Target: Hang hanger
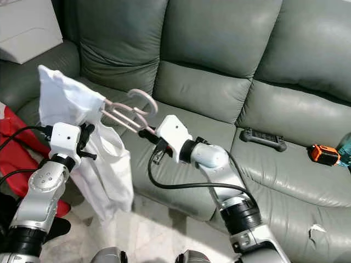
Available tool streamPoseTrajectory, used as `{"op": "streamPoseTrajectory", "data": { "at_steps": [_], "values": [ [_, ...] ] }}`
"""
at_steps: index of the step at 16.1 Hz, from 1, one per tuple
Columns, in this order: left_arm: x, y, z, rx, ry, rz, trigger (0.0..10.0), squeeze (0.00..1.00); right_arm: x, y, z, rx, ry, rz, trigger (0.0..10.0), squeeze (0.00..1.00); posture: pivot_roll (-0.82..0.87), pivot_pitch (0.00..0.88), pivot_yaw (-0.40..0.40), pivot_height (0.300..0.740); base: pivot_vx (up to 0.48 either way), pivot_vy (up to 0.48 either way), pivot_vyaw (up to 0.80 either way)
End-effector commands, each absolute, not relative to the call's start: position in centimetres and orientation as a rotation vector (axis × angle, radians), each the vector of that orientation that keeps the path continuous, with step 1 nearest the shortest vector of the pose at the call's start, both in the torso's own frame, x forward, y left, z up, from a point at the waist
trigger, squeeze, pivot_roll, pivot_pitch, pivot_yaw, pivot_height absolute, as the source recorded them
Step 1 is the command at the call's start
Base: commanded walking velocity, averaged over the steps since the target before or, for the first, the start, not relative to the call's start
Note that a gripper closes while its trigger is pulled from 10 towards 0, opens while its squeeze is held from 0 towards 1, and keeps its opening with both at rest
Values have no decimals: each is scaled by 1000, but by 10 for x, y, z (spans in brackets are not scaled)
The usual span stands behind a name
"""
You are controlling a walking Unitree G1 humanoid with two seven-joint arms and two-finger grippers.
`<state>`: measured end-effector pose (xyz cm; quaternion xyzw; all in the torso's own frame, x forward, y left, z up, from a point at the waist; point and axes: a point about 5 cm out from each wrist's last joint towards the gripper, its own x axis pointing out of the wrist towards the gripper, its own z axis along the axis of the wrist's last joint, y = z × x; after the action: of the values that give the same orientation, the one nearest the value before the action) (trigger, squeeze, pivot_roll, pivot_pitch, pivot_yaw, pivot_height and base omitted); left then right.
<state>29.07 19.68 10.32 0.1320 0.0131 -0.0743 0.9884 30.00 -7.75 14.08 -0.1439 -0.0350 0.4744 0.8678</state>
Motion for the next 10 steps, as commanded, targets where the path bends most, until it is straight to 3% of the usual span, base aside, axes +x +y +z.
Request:
{"op": "streamPoseTrajectory", "data": {
  "at_steps": [1,4,8,9,10],
  "values": [
    [288,201,114,262,-25,-164,0,0,303,-91,144,-289,-86,943,10000,0,-42,0,-25,740,0,0,0],
    [277,202,118,266,-53,-235,0,0,304,-104,138,-312,-60,906,10000,0,-45,0,-23,740,0,0,0],
    [268,216,116,327,-52,-146,0,0,306,-108,135,-320,-45,895,10000,0,-37,0,-31,740,0,0,0],
    [268,211,114,298,-45,-171,10000,0,306,-106,135,-325,-48,903,10000,0,-37,0,-31,740,0,0,0],
    [267,206,114,248,-44,-212,10000,1000,307,-106,136,-328,-51,906,10000,0,-37,0,-31,740,0,0,0]
  ]
}}
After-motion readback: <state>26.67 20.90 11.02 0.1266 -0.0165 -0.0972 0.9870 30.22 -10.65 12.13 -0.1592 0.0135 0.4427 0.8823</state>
